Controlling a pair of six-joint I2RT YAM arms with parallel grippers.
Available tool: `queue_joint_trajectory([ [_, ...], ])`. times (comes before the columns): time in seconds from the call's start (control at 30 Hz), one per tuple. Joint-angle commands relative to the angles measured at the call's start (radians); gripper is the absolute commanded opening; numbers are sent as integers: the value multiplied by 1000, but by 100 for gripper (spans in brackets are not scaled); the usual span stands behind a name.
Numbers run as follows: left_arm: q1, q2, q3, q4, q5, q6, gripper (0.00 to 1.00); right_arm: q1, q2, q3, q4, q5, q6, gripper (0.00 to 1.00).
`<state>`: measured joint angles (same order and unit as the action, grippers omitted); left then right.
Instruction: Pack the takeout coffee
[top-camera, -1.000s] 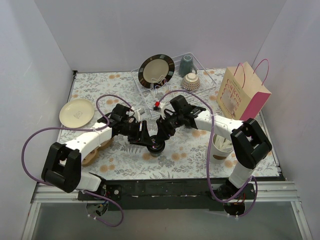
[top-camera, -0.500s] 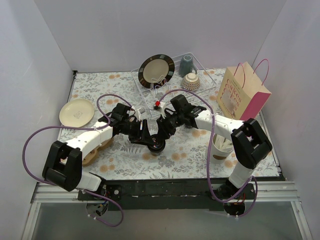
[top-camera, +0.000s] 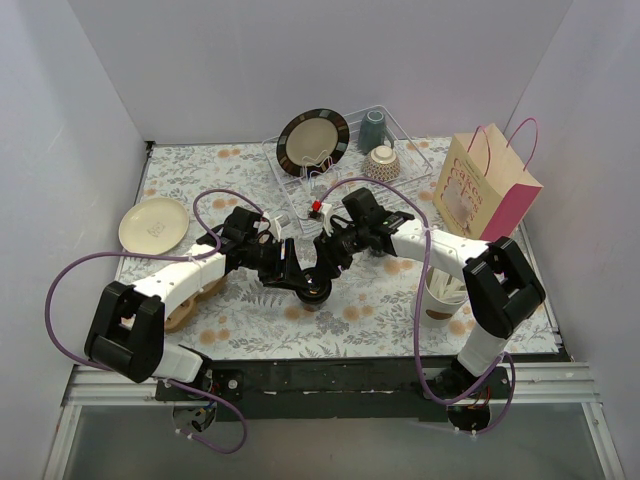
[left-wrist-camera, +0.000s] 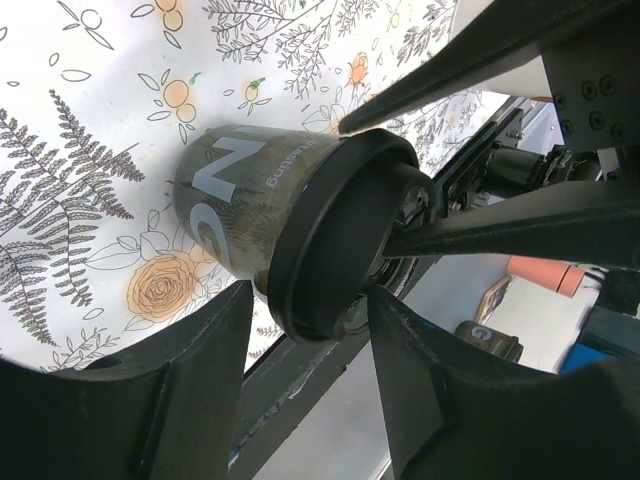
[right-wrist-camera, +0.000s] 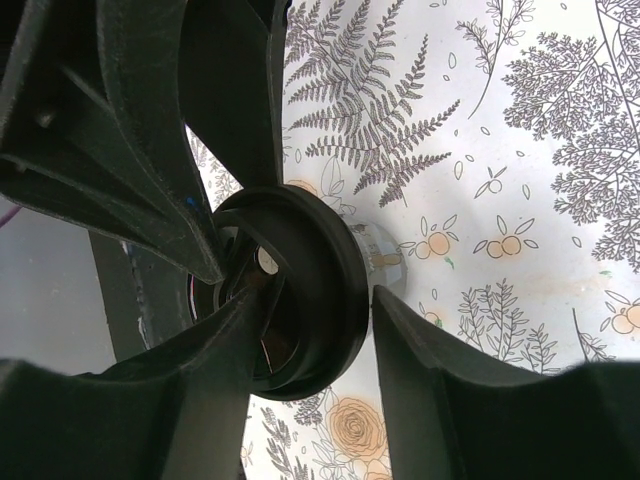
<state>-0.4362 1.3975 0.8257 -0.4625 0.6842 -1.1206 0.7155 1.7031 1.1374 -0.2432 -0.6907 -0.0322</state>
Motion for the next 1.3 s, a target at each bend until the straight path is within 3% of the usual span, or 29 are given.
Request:
queue_joint_trajectory([
  [0.0, -7, 1, -13, 9, -55, 8, 48, 4, -3, 2, -45, 53, -48, 57],
  [0.9, -9, 9, -13, -51, -129, 2, 45, -54, -105, -8, 12, 22, 169, 66],
  [1.07, -9, 15, -13, -57, -138, -5, 45, -54, -195, -65, 8, 80, 331, 59],
  [1.17, -9, 21, -10, -61, -144, -5, 45, -56, -267, -146, 9, 149, 434, 49],
  [1.27, -9, 26, -4, -62, -149, -8, 45, -54, -313, -235, 24, 178, 518, 48],
])
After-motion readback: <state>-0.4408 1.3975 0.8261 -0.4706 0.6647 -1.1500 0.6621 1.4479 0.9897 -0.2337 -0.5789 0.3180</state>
